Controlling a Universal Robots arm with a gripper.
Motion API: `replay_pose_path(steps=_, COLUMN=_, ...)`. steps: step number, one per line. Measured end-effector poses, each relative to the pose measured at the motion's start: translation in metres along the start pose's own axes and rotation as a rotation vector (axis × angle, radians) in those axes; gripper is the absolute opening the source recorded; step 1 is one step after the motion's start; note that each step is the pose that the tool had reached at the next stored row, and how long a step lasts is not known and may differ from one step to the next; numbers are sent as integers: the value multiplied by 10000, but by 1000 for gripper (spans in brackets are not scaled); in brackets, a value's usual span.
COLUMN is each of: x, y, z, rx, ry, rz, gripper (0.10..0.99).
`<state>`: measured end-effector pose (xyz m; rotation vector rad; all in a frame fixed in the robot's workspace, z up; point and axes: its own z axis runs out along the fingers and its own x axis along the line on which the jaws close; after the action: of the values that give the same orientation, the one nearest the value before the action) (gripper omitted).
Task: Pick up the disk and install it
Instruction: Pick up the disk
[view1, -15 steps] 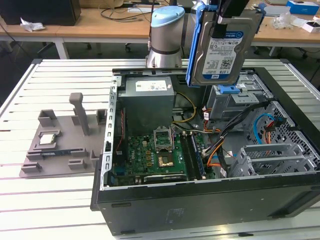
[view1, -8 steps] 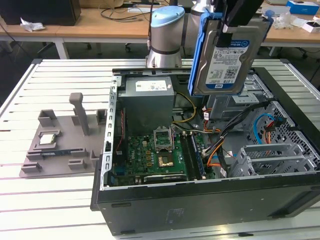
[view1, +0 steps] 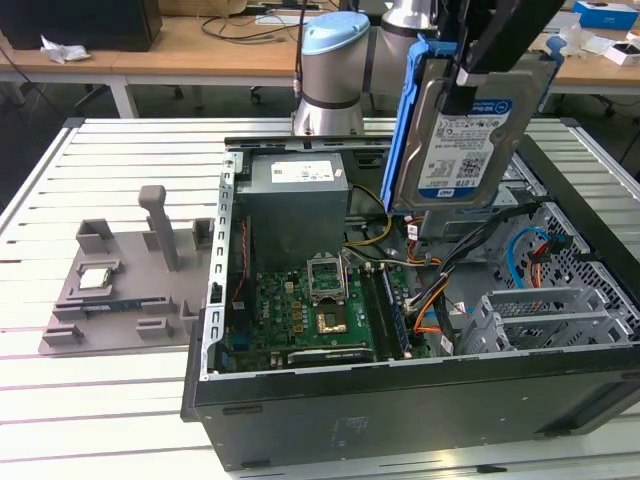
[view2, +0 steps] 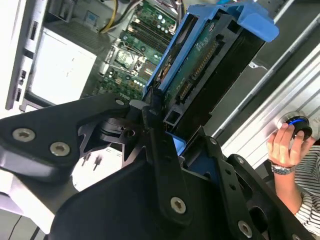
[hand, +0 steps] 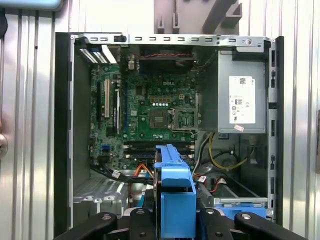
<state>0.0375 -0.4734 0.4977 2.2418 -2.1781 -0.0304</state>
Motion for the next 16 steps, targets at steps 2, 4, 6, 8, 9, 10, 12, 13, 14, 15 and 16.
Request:
replay_pose_path(steps=2, x=63, y=2, z=5, rx=1, ry=-1, rz=0, gripper=365)
replay_pose_path(steps=4, x=112, y=3, z=9, rx=0, ry=-1, rz=0, gripper=365)
replay_pose_path(steps=6, x=160, y=4, z=13, rx=0, ry=-1, rz=0, gripper=365)
replay_pose_path(steps=8, x=203, y=6, z=18, rx=1, ry=-2, rz=0, gripper=365)
replay_pose_path(steps=9, x=221, y=6, z=19, rx=0, ry=-1, rz=0, gripper=365)
replay_pose_path(steps=10, x=242, y=6, z=21, rx=0, ry=0, rz=0, gripper=365)
replay_pose_path(steps=12, x=295, y=8, z=26, rx=0, ry=-1, rz=0, gripper=365)
replay_pose_path(steps=13, x=317, y=8, z=28, rx=0, ry=-1, rz=0, gripper=365)
replay_pose_path(steps=14, x=339, y=9, z=30, rx=0, ry=-1, rz=0, gripper=365)
replay_pose_path(steps=15, x=367, y=10, z=33, rx=1, ry=-1, rz=0, gripper=365)
replay_pose_path(steps=16, x=388, y=10, z=34, rx=0, ry=-1, rz=0, gripper=365)
